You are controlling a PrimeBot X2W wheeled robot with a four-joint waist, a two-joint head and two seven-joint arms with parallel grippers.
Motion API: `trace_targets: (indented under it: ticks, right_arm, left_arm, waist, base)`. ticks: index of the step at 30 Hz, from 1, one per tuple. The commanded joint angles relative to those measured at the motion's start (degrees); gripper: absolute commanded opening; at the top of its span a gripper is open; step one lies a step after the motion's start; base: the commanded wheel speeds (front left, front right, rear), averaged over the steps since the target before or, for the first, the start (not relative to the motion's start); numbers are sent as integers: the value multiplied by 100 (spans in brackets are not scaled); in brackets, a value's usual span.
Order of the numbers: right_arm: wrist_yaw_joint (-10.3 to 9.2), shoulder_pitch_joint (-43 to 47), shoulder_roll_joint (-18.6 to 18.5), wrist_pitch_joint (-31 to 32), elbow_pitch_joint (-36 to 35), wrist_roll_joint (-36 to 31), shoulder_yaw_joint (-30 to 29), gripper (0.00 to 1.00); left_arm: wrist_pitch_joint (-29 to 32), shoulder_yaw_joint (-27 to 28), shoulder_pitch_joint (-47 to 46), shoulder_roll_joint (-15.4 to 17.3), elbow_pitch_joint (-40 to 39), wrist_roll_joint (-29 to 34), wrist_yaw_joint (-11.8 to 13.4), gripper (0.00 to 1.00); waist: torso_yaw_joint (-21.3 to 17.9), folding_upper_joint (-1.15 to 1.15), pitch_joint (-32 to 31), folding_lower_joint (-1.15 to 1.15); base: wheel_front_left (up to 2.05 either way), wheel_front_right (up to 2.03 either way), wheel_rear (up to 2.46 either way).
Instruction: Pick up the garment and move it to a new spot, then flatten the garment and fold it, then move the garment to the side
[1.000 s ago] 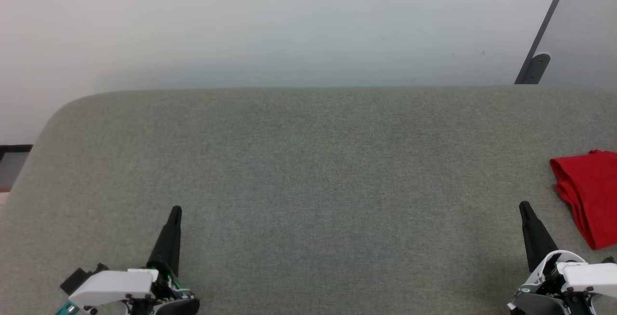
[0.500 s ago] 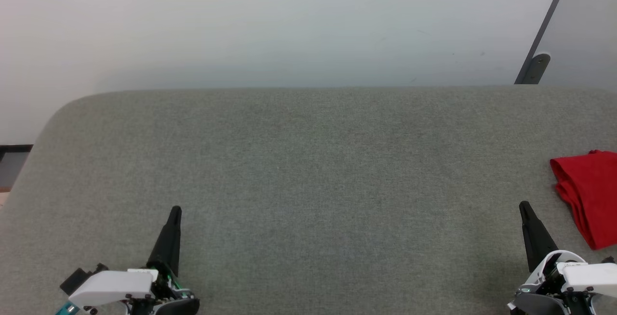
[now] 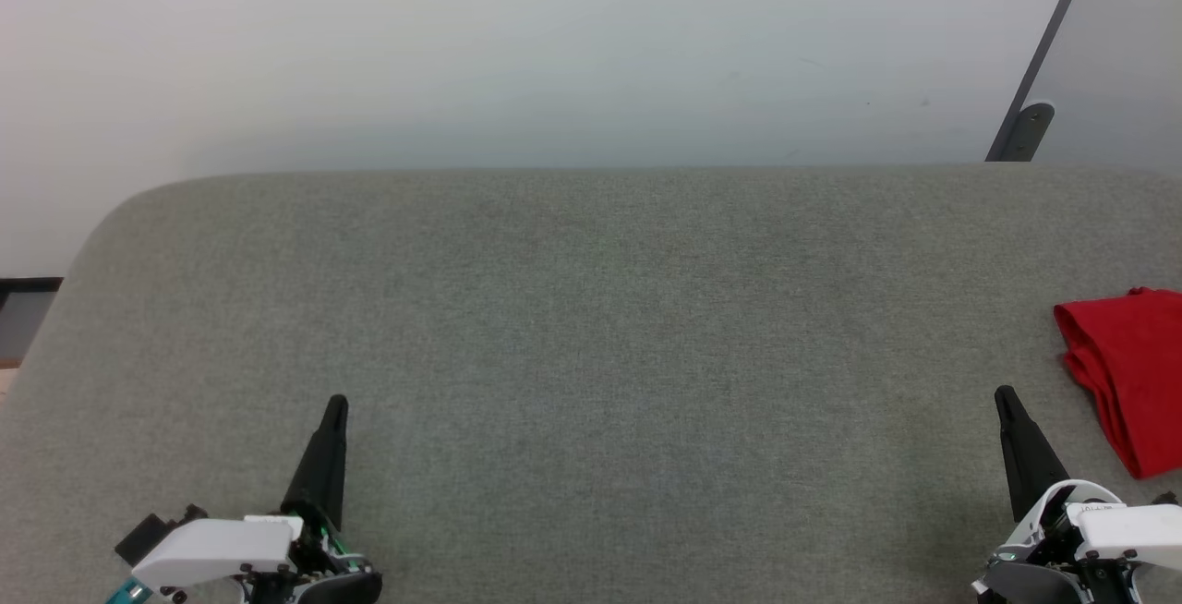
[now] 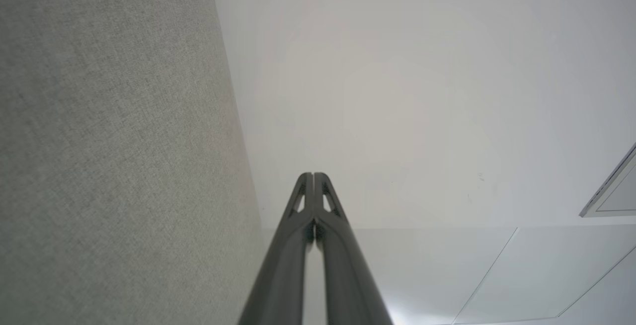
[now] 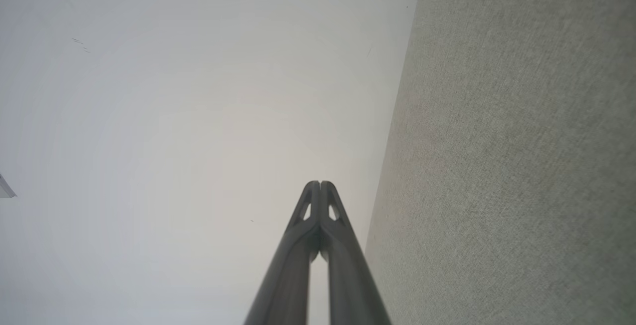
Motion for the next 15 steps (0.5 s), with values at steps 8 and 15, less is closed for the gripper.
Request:
trace_targets:
  ticks: [8, 15]
  right_arm:
    - [-6, -15, 16, 9, -13, 23, -1, 0]
    - [-6, -15, 16, 8, -13, 23, -1, 0]
  left_arm:
    - [8, 20, -59, -14, 7, 23, -22, 0]
    - [13, 23, -60, -17, 7, 24, -22, 0]
  waist:
    - [0, 0, 0, 0]
    - [0, 0, 0, 0]
  base:
    - [0, 0, 0]
    - [0, 0, 0]
